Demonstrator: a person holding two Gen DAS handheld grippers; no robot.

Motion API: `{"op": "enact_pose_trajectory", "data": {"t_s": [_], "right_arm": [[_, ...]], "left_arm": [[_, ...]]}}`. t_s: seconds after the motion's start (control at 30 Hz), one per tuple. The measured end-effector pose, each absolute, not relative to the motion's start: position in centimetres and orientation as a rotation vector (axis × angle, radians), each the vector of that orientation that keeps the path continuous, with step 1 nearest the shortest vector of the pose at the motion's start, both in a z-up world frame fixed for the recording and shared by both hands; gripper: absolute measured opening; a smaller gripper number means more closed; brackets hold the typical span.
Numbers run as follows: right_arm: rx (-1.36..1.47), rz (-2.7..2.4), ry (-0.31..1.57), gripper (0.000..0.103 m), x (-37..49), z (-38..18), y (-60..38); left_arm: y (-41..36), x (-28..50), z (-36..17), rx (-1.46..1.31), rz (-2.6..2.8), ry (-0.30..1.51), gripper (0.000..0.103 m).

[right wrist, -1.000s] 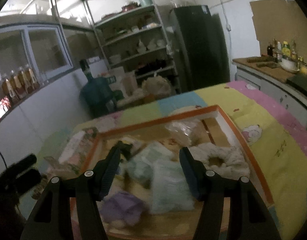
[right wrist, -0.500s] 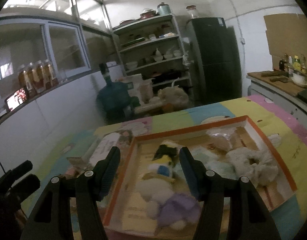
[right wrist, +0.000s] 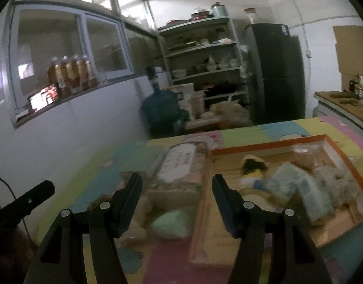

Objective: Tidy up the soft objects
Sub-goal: 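Withdraw both grippers from the tray back toward the pile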

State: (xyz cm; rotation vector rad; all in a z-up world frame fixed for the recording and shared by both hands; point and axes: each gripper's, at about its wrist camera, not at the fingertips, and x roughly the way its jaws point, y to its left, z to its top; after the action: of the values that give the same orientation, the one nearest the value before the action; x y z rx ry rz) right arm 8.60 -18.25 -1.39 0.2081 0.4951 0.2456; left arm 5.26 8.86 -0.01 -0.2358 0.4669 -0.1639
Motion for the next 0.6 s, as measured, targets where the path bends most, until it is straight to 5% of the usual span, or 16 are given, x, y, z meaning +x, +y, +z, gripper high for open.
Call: {"op": "enact_pose_trajectory", "data": {"t_s": [0.6], "right_arm": [[0.123, 0.352, 0.567, 0.067, 8.1, -2.7, -10.4]], "left_arm": [[17.1, 4.3, -2.8, -0.326, -0.046, 0.478, 0.097]]}}
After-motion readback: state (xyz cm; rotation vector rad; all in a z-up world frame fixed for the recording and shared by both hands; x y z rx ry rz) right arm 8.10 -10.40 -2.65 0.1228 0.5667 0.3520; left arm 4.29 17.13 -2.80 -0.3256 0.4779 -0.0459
